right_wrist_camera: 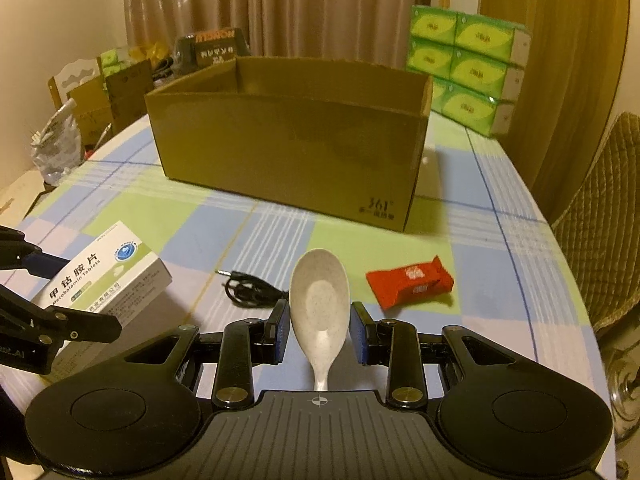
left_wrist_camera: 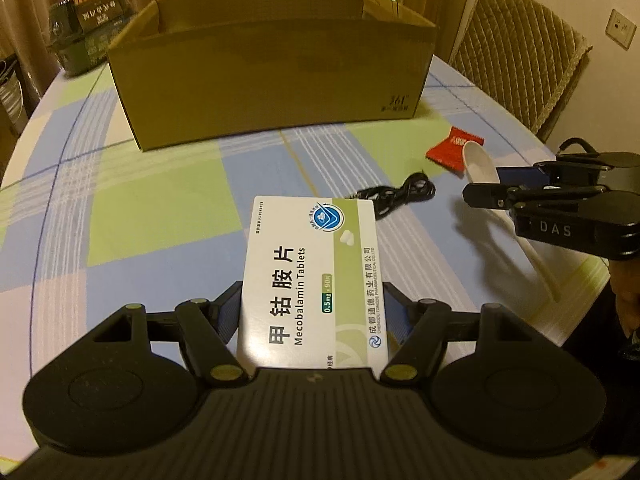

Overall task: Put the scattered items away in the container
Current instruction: 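Carry the tablet box and spoon with both tools toward the cardboard box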

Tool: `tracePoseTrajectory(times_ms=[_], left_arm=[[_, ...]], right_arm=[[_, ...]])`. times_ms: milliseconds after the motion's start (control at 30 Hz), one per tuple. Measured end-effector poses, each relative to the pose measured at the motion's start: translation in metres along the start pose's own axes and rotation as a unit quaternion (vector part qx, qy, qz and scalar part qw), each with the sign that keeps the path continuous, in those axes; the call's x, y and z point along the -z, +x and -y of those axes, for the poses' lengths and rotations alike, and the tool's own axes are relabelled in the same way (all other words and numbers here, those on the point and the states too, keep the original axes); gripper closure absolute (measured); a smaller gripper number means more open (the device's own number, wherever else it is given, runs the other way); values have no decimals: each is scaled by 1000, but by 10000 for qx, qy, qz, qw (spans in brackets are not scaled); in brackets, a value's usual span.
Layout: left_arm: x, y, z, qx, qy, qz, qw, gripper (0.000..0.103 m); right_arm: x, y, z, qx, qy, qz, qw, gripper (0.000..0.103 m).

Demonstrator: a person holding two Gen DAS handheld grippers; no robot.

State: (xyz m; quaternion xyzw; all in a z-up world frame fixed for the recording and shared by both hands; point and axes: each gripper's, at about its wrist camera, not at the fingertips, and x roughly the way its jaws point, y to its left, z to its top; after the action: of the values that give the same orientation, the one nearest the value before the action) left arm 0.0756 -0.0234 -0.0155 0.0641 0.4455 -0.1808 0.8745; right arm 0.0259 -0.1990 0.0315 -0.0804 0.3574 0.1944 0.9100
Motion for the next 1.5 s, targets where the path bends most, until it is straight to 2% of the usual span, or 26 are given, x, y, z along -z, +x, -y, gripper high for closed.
tracePoseTrajectory(times_ms=[667,867,1233,1500], left_arm=[[3,-35,-1,-67,-173,269,9995,36],[-3,-41,-2,-68,-156,349,9992,36],[-52,-48,-16,-106,-208,757,9969,36],[-107,-43,-26,-65,-176,1052,9943,36]], right_arm=[[-12,-31,-11,38,-104,365,9993,74],[-27,-37,-6,79,-96,570,9983,74],[-82,-33,2,12,-60,1016,9948,74],[-131,-17,11,-71,-15,1236,9923,74]])
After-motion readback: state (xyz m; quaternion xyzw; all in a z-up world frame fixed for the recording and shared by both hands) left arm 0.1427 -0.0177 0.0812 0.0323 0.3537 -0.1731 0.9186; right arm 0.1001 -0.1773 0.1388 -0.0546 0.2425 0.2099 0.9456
